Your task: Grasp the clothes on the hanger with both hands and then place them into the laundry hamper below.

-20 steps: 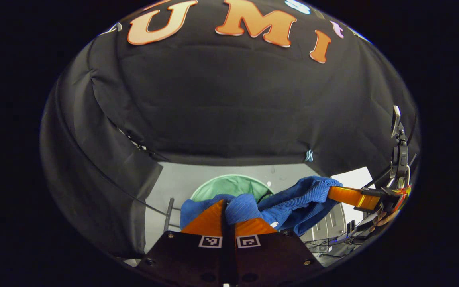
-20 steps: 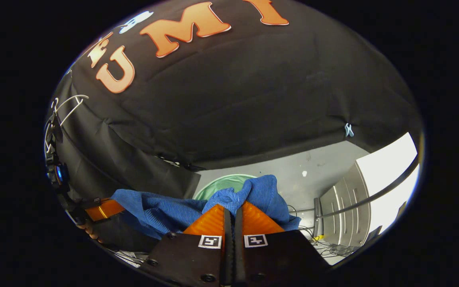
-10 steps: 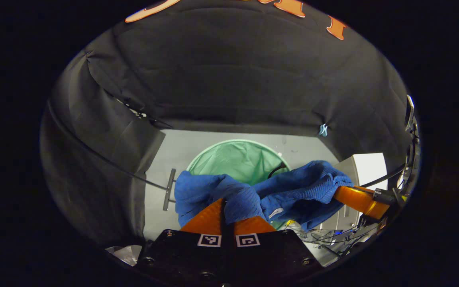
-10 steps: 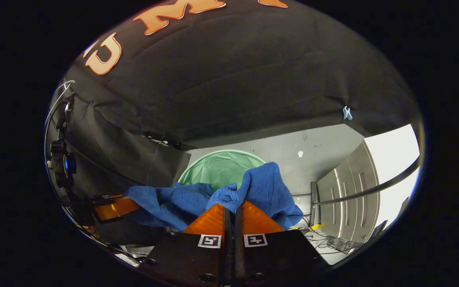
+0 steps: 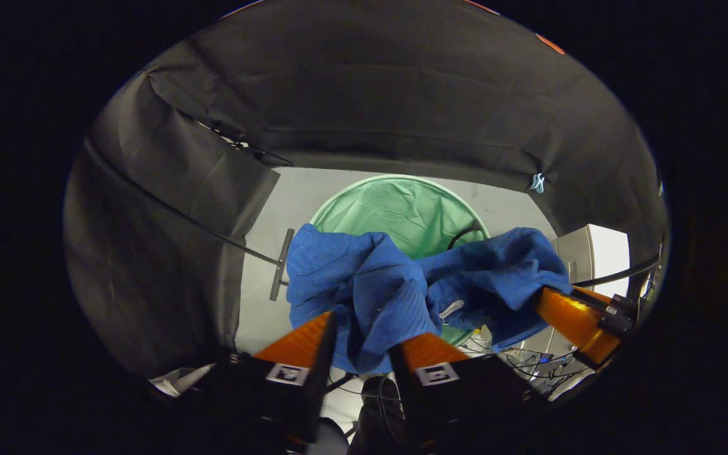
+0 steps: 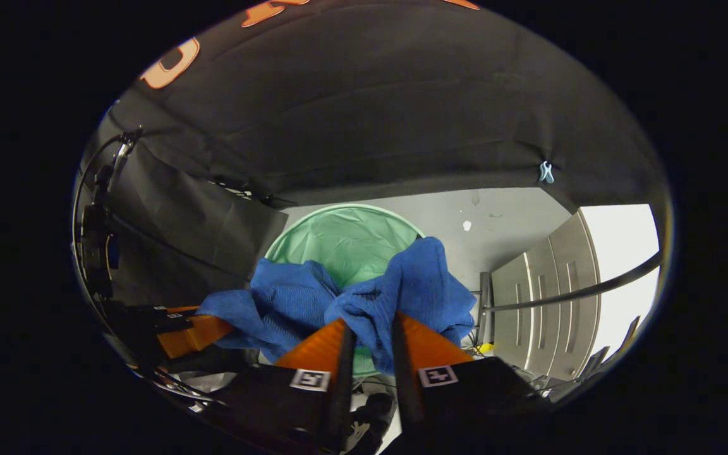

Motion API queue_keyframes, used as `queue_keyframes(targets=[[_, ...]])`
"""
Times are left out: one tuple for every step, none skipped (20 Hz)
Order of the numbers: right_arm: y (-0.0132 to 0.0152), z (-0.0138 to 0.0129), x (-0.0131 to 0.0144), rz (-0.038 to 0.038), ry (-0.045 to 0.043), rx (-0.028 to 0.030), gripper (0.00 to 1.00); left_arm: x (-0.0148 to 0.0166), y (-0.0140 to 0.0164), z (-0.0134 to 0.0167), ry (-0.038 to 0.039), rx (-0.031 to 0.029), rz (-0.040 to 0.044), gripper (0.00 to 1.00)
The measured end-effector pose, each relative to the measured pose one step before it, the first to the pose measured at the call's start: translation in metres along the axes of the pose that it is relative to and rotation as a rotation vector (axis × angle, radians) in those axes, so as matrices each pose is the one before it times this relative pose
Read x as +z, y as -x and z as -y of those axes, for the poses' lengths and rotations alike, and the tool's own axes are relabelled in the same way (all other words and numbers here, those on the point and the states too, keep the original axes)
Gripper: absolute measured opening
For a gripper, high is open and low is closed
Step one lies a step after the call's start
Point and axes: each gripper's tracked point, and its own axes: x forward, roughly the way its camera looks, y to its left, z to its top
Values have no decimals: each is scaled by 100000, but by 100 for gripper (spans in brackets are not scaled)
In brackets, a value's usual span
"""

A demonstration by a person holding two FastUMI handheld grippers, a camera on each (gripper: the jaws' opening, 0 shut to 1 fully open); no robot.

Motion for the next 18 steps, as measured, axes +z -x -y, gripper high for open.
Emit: queue_keyframes(targets=[[337, 26, -306, -324, 240, -1464, 44, -319, 201, -55, -136, 14, 259, 59], [250, -26, -20, 660, 36, -485, 51, -459, 418, -137, 180, -101, -399, 77], [324, -271, 118, 1002, -46, -316, 53, 13, 146, 117, 890, -58, -399, 95], [692, -230, 16, 1184, 318, -334, 55, 66, 153, 14, 1555, 322, 5, 100], [977, -177, 240, 1218, 177, -283, 58, 11, 133, -72, 1769, 654, -500, 97], [772, -210, 135, 1394, -47, 78, 63, -225, 147, 69, 1641, 38, -287, 98], [686, -172, 46, 1253, -144, 419, 74, 75, 181, 153, 1352, -596, 448, 98], [782, -138, 46, 934, 165, 108, 79, -387, 268, -179, 1219, -81, 743, 98], [665, -29, -72, 954, 423, 338, 97, 245, 272, -24, 839, -342, 1226, 97], [663, 122, -44, 1001, 689, -563, 100, -3, 147, 16, 496, -409, 1430, 98], [650, 50, 73, 1068, 1008, -646, 99, 80, 176, -179, 456, -196, 1665, 98], [860, 91, -49, 1310, 1230, -281, 99, 268, 178, -58, 473, -99, 1709, 98], [843, 61, 77, 1322, 991, -91, 91, 219, 280, 0, 369, -349, 1573, 98], [775, 24, 181, 1672, 774, 34, 92, 394, 337, 46, 186, -555, 1783, 97], [969, 188, 399, 1840, 409, -307, 99, 381, 486, 239, 121, -175, 1886, 97], [945, 327, 323, 1837, 141, -691, 99, 571, 605, 195, 444, -165, 2440, 97], [1078, 344, 574, 2191, 268, -720, 99, 385, 529, 166, 287, -404, 2559, 97], [1019, 401, 1029, 2964, 567, -534, 99, 582, 409, 225, -186, -482, 2393, 97]])
